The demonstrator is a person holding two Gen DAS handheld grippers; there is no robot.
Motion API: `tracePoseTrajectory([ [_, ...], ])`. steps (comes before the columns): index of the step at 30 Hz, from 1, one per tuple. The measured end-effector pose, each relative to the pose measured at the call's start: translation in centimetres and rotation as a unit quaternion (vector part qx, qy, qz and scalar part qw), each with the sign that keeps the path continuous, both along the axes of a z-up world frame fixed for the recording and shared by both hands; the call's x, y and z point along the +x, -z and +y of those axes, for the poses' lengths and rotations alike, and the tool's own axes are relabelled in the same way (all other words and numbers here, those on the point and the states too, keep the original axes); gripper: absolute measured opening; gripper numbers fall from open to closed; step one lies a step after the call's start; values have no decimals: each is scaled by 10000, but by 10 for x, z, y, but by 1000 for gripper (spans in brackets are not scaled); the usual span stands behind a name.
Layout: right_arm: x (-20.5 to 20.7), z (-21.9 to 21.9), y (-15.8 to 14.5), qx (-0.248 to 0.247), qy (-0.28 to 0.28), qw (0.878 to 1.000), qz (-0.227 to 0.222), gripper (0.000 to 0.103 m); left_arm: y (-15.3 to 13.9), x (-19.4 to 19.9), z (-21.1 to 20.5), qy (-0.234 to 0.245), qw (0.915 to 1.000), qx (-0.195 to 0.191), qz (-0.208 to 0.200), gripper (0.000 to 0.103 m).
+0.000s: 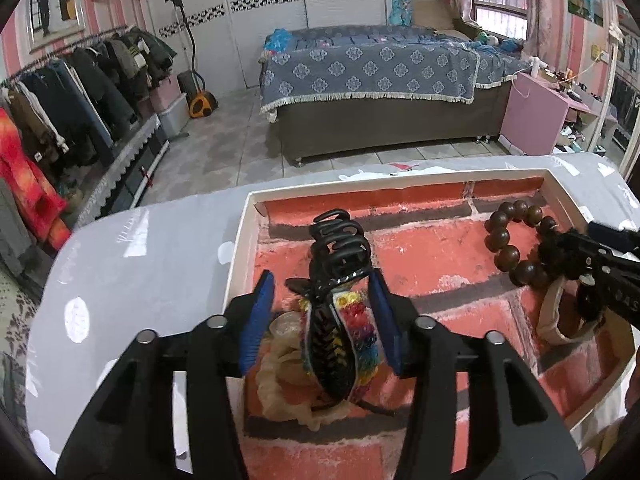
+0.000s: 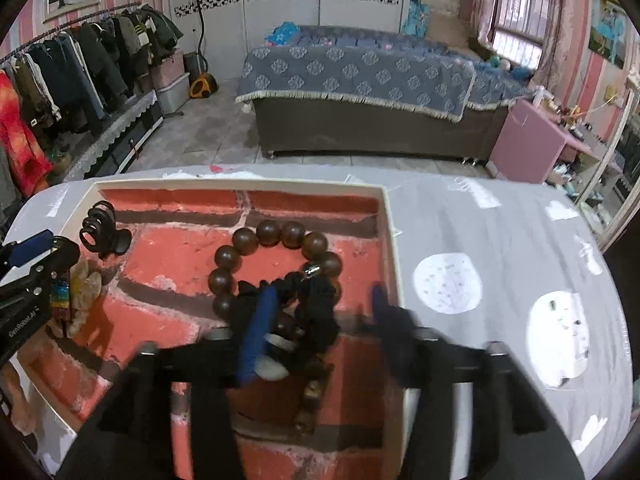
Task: Organize jewelry
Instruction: 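Lower both items into the tray and open both tools, then move the left tool to the orange scrunchie while the right tool approaches the black cord bracelet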
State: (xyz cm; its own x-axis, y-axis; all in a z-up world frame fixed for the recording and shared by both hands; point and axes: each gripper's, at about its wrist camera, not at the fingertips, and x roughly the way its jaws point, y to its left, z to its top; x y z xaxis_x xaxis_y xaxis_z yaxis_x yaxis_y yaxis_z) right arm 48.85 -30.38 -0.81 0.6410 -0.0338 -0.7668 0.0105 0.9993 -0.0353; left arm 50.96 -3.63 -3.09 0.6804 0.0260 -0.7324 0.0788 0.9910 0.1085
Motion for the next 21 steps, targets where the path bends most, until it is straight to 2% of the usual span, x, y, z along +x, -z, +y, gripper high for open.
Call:
tracePoseTrajectory([
  [2,-4,-2,-3,-6,-29,10000,-2,55,-3,-6,2,-17,10000,-34,-20,57],
  [4,-11,-4,-9,-32,-42,10000,-32,64,-8,-14,5,-26,9999,-64,-103,65],
  [10,-43,-11,-26,-81,12,9996,-280,77,-23,-43,22,-107,9995,-35,-285,85],
  [17,-98,-8,-48,-86,18,9981,-607,80,-50,-91,50,-217,9982,-7,-568,96],
  [18,-103,-8,-53,-64,25,9979,-648,82,-54,-100,54,-221,9979,-7,-605,97],
  [19,-112,-7,-56,-29,30,9975,-700,88,-58,-109,58,-230,9976,8,-651,97],
  [21,-130,-6,-62,4,-16,9964,-849,90,-65,-124,66,-238,9969,43,-748,98],
])
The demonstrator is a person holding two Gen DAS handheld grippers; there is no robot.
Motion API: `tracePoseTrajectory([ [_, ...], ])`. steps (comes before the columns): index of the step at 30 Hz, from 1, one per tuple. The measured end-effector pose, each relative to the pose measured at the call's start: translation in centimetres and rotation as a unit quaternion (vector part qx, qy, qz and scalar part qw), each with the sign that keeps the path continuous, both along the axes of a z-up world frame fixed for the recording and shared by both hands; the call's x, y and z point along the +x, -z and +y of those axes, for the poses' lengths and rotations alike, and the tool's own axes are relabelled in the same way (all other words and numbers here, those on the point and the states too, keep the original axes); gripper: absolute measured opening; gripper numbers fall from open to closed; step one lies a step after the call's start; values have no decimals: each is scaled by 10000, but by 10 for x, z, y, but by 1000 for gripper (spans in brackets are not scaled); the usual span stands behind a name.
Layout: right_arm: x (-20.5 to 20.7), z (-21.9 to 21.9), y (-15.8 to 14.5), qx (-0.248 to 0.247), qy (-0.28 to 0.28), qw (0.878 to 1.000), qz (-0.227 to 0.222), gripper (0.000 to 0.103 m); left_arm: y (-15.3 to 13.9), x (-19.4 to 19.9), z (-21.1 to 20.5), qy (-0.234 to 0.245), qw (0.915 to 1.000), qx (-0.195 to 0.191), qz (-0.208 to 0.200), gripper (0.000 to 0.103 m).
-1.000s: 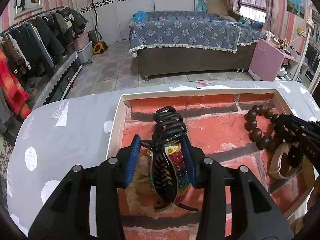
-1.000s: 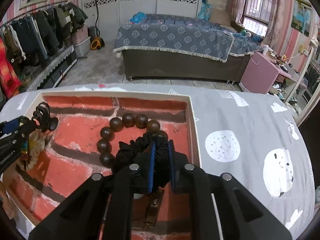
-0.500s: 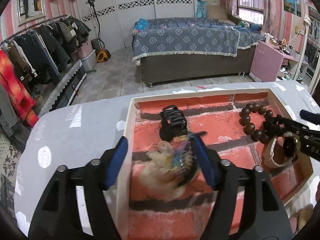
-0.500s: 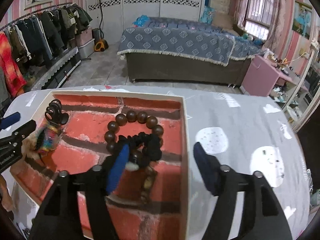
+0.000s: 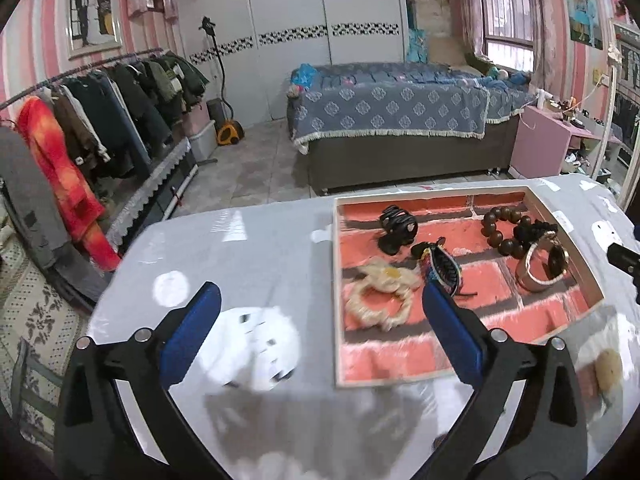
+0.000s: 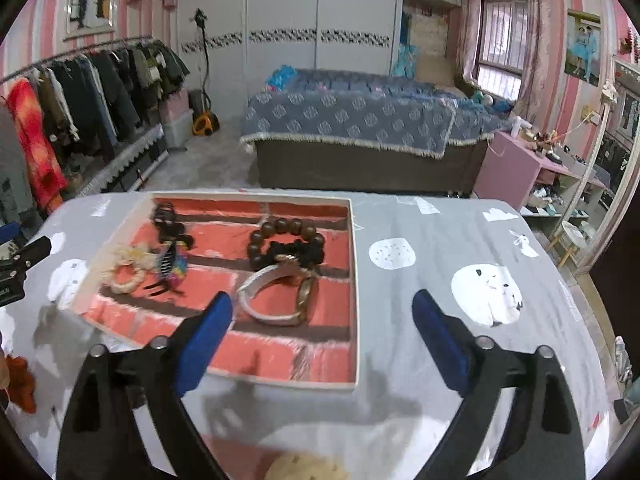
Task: Organize jewelry
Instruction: 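Move the left tool to the orange scrunchie while the right tool approaches the black cord bracelet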
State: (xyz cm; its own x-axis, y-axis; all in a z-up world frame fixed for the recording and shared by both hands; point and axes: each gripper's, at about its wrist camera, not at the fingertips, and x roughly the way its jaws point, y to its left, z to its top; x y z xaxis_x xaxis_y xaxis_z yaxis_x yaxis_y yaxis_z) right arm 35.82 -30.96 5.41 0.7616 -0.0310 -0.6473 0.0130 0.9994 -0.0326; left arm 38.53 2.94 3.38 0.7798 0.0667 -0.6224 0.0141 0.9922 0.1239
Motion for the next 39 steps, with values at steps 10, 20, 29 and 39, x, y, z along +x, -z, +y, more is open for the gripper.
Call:
tracePoseTrajectory([
  [10,-87,21,-3,47,261,9993,-261,90,2,-76,42,-111,9998,134,-54,98],
  [20,-147,43,36,35,467,9989,-75,90,32,-131,86,-179,9998,119,53,98],
  [29,-170,73,49,109,564,9983,46,90,48,-158,118,-120,9995,-231,162,98],
  [39,-165,121,62,59,449,9989,143,90,62,-159,133,-182,9985,-423,296,98],
])
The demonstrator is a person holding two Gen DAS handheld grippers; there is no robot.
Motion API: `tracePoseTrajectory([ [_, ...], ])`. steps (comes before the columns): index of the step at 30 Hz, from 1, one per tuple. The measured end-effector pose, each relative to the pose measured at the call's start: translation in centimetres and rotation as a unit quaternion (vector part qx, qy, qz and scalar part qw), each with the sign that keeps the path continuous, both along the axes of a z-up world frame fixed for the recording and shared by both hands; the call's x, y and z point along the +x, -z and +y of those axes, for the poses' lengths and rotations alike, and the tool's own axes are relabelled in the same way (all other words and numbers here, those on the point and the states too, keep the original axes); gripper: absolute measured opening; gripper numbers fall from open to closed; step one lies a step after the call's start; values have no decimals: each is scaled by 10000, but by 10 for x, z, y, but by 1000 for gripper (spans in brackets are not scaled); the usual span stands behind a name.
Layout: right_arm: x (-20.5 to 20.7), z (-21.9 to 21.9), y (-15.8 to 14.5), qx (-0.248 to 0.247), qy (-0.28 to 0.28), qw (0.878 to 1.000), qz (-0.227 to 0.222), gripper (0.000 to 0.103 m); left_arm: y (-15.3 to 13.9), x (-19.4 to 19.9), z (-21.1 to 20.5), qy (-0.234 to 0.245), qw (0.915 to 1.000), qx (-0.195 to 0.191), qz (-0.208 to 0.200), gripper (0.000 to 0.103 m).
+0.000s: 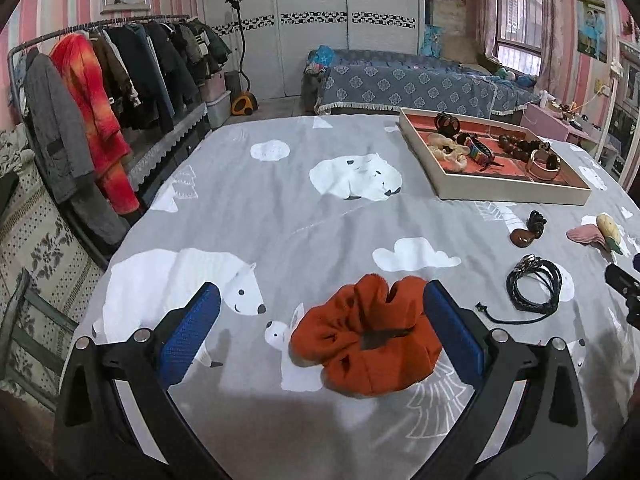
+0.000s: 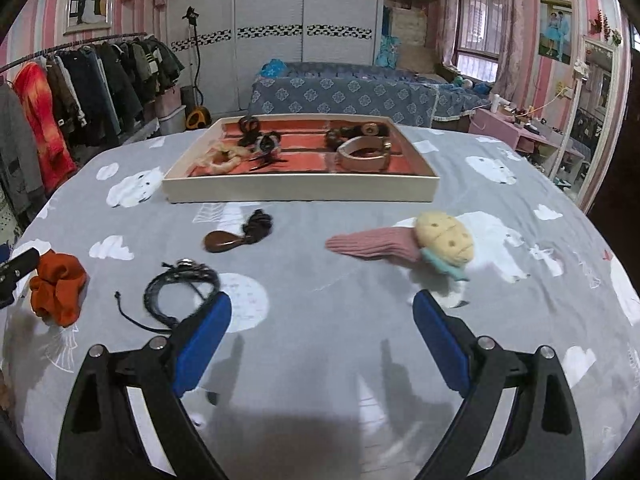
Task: Organize jewelry
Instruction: 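Move the left tool to the orange scrunchie while the right tool approaches the black cord bracelet, then grasp the orange scrunchie with the left tool while the right tool grasps the black cord bracelet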
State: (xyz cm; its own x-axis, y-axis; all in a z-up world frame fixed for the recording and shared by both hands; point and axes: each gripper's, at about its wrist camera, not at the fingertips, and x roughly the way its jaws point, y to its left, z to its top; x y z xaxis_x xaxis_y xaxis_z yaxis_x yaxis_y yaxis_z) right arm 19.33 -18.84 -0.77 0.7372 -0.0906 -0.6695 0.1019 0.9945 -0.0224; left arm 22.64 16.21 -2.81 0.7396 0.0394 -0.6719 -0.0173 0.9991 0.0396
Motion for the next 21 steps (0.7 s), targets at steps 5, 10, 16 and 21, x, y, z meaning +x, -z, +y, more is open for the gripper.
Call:
tracePoseTrajectory([
  [5,9,9,7,118,18,9999,68,90,8,1,1,43,10000,-27,40,98],
  [10,17,20,14,-14,-81,9999,103,90,18,2,5,22,9998,-175,40,98],
  [16,29,32,19,18,-320,9994,156,90,25,7,11,51,9991,-402,135,98],
  [21,41,47,24,-134,-517,9981,315,90,28,6,8,64,9993,-347,134,98],
])
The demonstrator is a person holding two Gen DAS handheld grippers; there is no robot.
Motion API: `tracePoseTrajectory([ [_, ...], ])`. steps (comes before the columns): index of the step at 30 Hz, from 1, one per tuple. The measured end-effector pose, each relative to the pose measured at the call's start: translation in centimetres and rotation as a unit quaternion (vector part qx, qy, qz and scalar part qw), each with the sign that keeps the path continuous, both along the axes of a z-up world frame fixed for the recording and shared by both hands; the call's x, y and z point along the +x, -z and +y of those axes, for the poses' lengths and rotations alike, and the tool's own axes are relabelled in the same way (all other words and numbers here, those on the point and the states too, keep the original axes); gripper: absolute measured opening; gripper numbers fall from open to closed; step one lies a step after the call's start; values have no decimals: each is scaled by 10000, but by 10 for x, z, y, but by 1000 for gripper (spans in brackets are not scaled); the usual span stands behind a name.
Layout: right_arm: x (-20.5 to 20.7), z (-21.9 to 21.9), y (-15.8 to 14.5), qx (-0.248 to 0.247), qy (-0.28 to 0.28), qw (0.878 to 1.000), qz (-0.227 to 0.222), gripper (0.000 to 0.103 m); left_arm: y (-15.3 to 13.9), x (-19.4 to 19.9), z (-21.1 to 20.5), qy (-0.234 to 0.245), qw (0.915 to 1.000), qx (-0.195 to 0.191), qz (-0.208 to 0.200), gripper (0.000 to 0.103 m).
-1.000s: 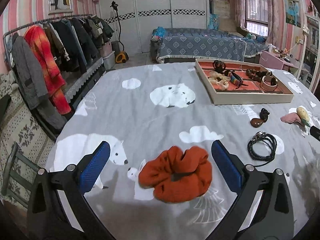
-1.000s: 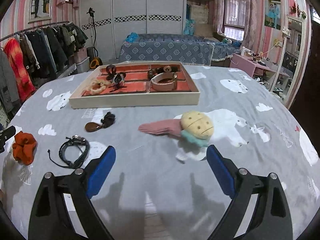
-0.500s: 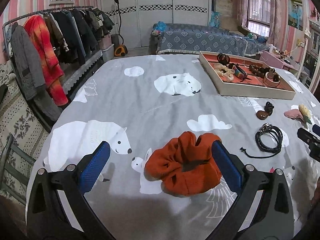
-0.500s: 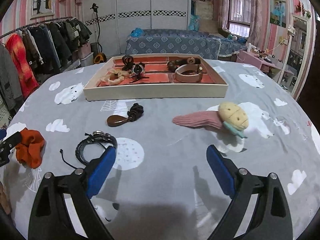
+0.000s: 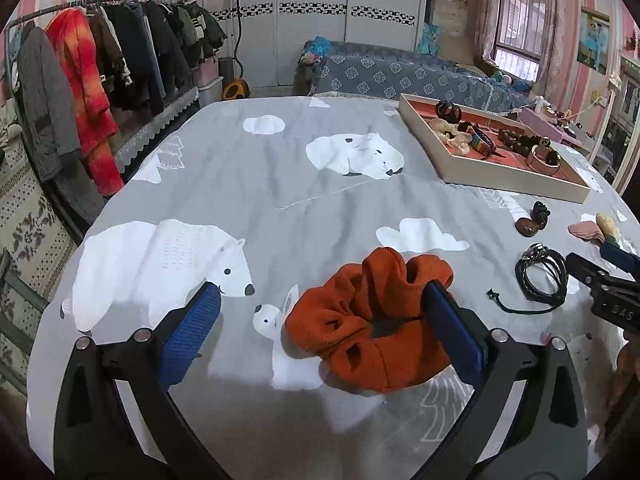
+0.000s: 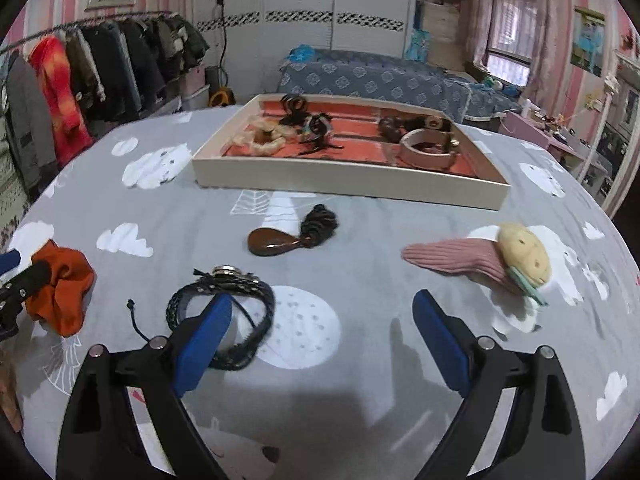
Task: Organize jewelry
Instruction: 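Grasp the orange scrunchie with the left tool while the right tool grasps the black cord bracelet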
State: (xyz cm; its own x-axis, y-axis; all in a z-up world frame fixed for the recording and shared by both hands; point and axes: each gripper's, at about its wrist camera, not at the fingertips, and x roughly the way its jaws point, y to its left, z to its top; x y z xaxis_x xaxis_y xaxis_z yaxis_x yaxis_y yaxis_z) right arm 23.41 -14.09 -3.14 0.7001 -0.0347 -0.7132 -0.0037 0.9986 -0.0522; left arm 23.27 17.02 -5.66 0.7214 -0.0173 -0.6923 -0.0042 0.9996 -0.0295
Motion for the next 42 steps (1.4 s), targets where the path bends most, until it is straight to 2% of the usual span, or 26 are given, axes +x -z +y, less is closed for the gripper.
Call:
tracePoseTrajectory([
  [5,10,3,7,-43,-5,9997,261,89,4,3,-5,135,9999,52,84,92],
  [11,15,-1,15,38,39,9985,538,74,5,3,-9,258,9996,45,114,84],
  [18,14,5,15,-41,-104,9986,525,58,7,1,-14,418,9990,64,150,65],
  [22,13,7,14,27,-223,9984,527,45,10,5,-8,393,9988,-107,271,61],
  [26,14,8,14,134,-286,9980,553,38,13,9,-4,383,9982,-255,390,55],
  [30,14,5,14,284,-323,9974,573,33,15,10,-6,410,9979,-242,440,48],
  [35,16,0,13,455,-410,9962,618,13,13,10,-9,385,9981,-158,452,32],
  [42,18,-13,-1,674,-503,9957,384,7,7,13,-10,386,9980,-206,451,21],
])
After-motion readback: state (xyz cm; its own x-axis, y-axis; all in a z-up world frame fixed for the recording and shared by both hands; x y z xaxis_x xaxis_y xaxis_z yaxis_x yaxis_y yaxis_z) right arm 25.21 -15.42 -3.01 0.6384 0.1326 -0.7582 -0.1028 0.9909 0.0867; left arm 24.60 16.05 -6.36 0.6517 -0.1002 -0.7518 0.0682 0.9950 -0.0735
